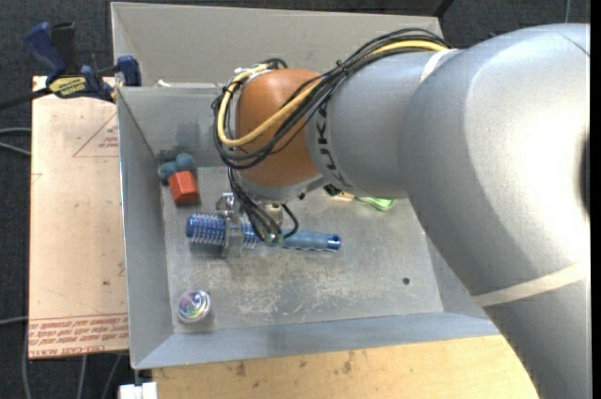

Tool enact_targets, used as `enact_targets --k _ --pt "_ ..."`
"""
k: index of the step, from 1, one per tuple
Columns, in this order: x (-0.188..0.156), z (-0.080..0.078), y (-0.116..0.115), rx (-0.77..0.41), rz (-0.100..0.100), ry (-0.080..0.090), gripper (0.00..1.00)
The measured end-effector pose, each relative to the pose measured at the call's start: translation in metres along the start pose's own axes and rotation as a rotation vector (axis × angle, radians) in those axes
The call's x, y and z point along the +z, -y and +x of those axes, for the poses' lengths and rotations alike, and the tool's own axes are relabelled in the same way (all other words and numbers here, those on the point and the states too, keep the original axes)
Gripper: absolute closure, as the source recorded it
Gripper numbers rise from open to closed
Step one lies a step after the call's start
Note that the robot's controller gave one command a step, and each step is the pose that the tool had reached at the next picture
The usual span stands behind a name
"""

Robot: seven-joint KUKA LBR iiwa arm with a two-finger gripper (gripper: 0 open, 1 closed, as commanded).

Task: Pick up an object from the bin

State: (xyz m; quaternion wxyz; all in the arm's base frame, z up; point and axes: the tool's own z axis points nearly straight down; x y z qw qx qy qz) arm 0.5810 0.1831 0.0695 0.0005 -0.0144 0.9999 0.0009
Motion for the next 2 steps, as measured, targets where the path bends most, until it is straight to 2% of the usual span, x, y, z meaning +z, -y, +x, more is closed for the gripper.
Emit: enact_targets --k 1,2 --pt "-0.130 0.001 0.010 -0.074 -0.001 0.009 1.00" --pt "-0.193 -0.024 -0.005 -0.449 0.000 0.007 1.00"
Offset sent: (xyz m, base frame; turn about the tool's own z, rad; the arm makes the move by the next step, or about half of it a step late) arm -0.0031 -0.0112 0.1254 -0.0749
